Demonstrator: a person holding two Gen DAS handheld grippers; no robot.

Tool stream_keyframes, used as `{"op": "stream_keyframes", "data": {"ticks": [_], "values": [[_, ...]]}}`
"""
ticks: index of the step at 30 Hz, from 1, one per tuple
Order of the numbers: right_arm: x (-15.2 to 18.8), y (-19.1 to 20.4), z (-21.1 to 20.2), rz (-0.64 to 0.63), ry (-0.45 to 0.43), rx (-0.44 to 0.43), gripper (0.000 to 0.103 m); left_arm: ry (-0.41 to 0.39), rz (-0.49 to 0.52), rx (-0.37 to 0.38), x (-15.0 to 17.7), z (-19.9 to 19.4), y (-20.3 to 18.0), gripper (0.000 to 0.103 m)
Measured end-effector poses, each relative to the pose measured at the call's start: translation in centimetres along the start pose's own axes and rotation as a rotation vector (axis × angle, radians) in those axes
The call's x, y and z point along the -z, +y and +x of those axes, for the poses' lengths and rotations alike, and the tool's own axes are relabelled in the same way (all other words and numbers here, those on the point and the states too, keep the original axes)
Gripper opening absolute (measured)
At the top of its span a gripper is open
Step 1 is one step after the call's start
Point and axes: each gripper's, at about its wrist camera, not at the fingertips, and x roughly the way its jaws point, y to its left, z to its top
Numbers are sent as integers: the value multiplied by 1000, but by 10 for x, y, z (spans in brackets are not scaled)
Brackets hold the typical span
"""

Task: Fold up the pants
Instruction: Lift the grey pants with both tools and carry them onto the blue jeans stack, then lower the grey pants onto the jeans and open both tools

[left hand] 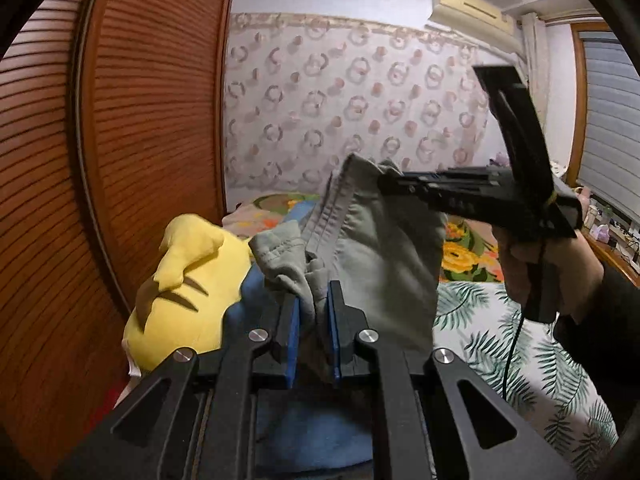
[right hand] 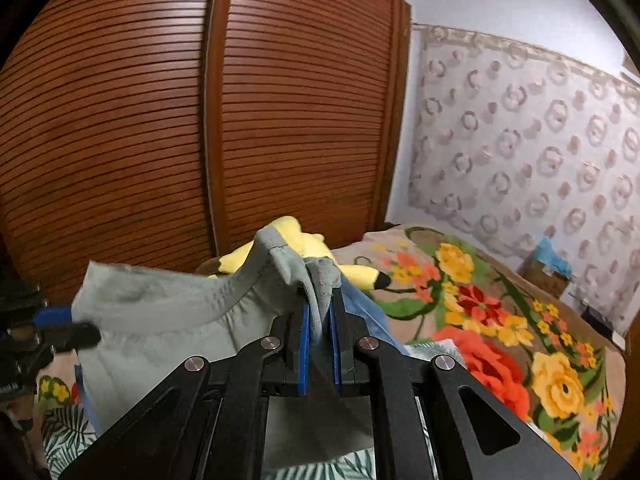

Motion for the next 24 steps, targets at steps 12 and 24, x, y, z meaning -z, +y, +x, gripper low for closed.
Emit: {"op": "stream_keyframes", "data": {"ticks": [12,24], "values": [[-12,5,31,-51,33,-28,9,30,-35,-15,14,-4,10,14],[-11,-1,12,25,51,-5,30,83,-49,-74,26,12,20,44]]}}
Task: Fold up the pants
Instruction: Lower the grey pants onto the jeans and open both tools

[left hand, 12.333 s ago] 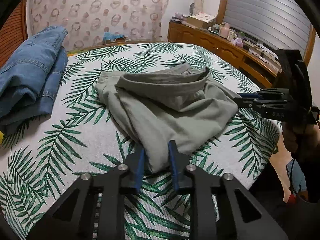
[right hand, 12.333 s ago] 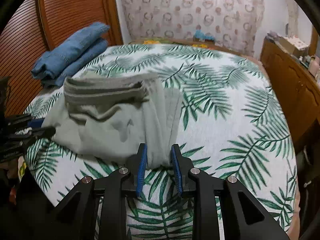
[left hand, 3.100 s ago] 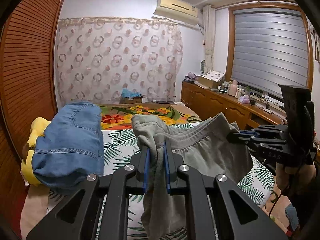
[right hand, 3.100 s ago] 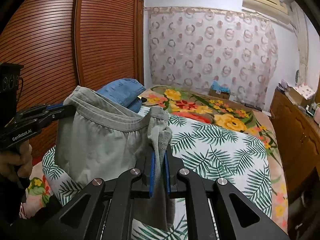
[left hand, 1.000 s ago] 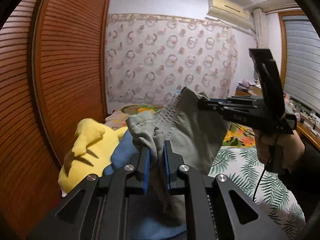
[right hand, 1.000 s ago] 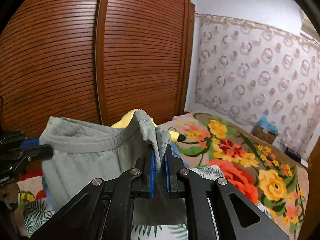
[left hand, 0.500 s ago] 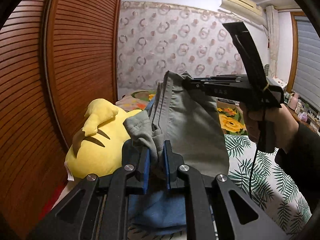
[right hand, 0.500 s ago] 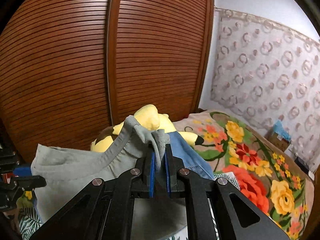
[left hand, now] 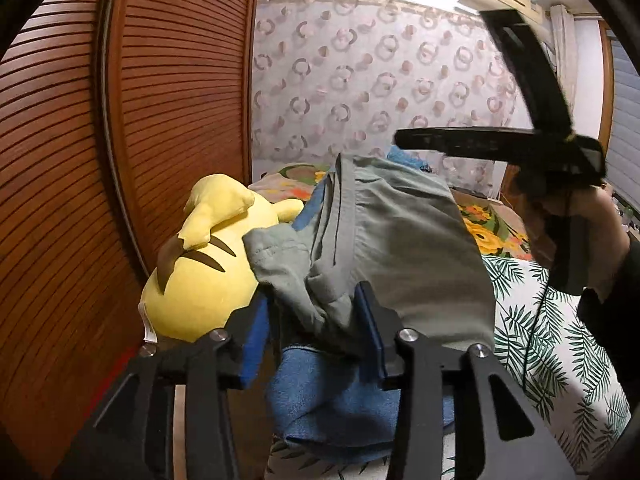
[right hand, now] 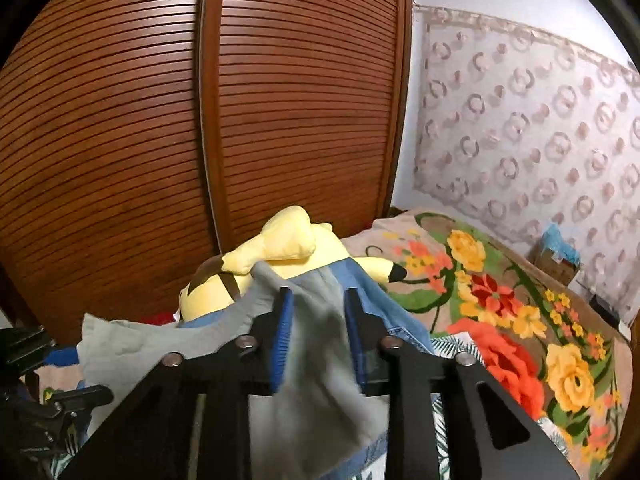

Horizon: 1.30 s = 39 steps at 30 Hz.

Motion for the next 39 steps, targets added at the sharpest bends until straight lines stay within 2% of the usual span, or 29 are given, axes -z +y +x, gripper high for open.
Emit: {"op": "stream_keyframes", "data": {"ticks": [5,13,18,23,30,33,35,37,39], "values": [[15,-3,-13,7,15,-38,30,-25,-25,15,-5,-9,2,45],[22,-30,5,67,78,-59,30,28,13,-7,1,1,-6,45],[20,-41,22,84,107,-24,30,68,-8,4,17,11,0,45],[18,-28,18,65,97,8,30,67,-10,2,18,8,-2,45],[29,-1,-21,63,47,11,30,52,9,-7,15,-4,-6,46],[40,12,-44,74,6,19,30,44,11,-1,15,-13,-7,57],[45,20,-59,73,-22,39,30,37,10,13,15,-19,-7,71],[50,27,-72,83,-39,38,30,29,9,24,16,-25,-8,81],[54,33,-84,90,-55,47,30,20,15,38,15,-33,-9,82]]}}
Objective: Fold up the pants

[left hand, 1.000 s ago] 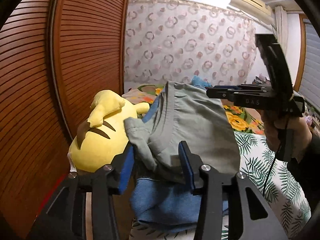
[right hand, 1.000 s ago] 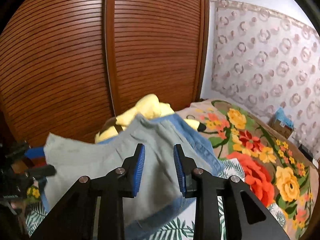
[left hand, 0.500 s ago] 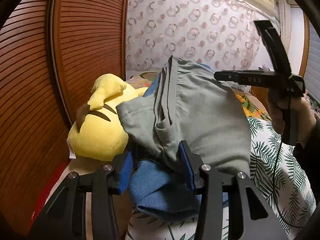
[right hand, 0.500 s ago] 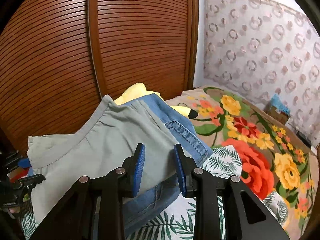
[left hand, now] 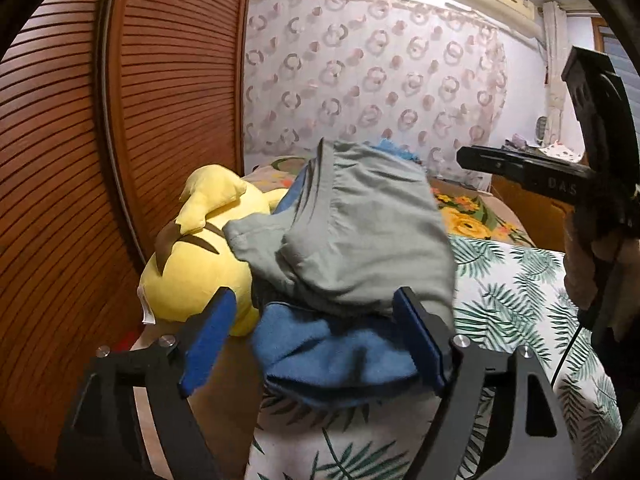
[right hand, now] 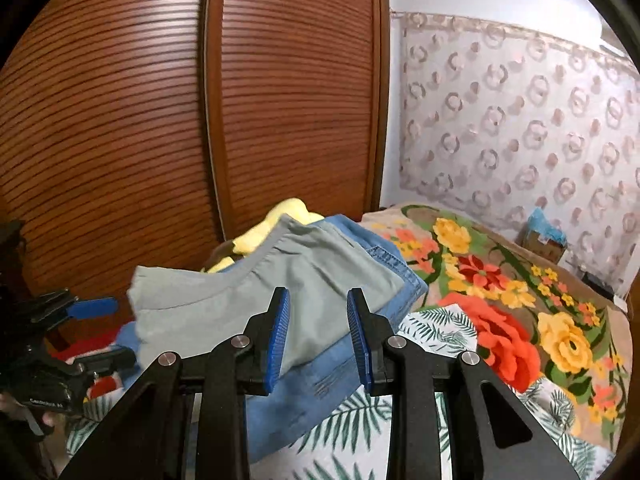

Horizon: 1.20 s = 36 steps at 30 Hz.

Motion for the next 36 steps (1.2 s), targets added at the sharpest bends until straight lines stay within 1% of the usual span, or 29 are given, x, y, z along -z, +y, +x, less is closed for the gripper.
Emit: {"op": "stream_keyframes", "data": {"ticks": [2,12,13,15,18,21,22,27,31,34,36], "values": [[3,6,-11,4,-11,2,30,-7,14,3,-1,-8,-4,85],[20,29,-58,27,-32,46,31,-48,65,41,-2,-42,-25,85],[23,31,-64,31,-34,54,32,-53,69,47,-2,-45,-28,85],[26,36,-73,38,-36,61,37,-65,77,55,-1,-54,-34,85],[34,42,-90,51,-41,76,41,-80,96,32,0,-62,-42,85],[44,47,-111,74,-48,92,47,-92,105,46,1,-71,-50,85],[46,49,-117,82,-48,105,49,-90,106,51,2,-75,-54,85],[62,62,-151,115,-58,166,51,-105,117,63,3,-87,-69,85],[69,72,-178,150,-62,202,52,-115,114,97,2,-98,-80,85],[74,81,-201,165,-82,257,52,-119,125,118,3,-105,-90,85],[75,88,-211,181,-80,278,52,-125,135,126,4,-110,-98,85]]}}
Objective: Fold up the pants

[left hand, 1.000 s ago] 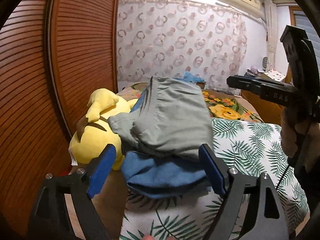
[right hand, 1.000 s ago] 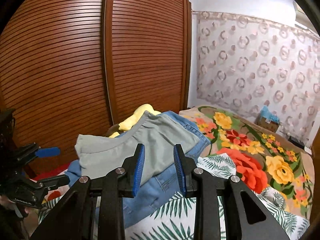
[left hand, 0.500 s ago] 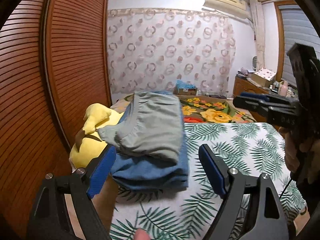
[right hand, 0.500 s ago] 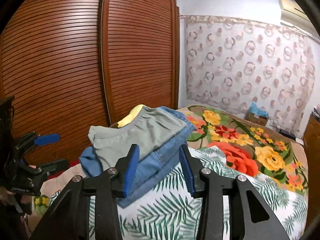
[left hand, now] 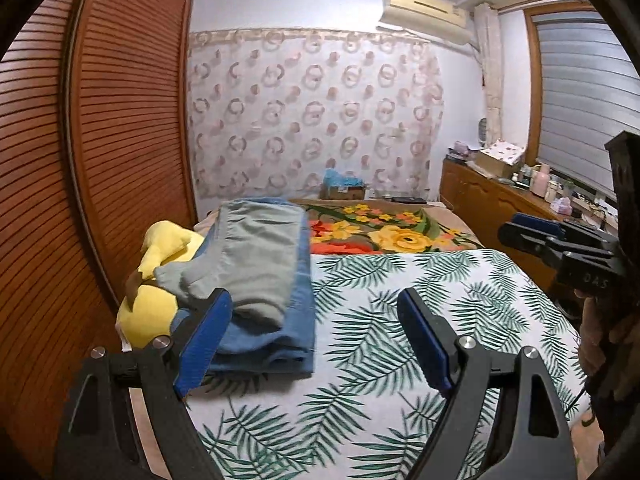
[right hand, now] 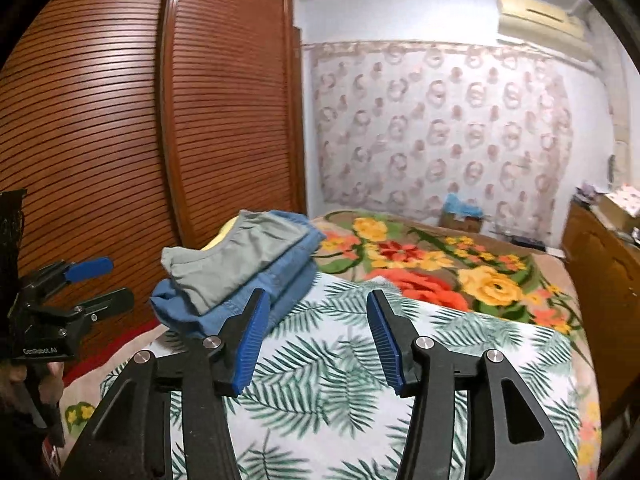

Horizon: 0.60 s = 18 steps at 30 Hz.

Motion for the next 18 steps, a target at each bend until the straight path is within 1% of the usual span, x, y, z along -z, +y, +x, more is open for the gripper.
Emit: {"op": "stream_keyframes", "data": {"ticks": [7,14,18], "values": [[19,9,-35,31,17,68,52,9,14,24,1,-8,-28,85],[20,5,-57,80,22,115,53,19,38,74,4,-10,-60,85],[20,4,-67,100,13,151,58,25,52,85,4,-11,-76,85]]}}
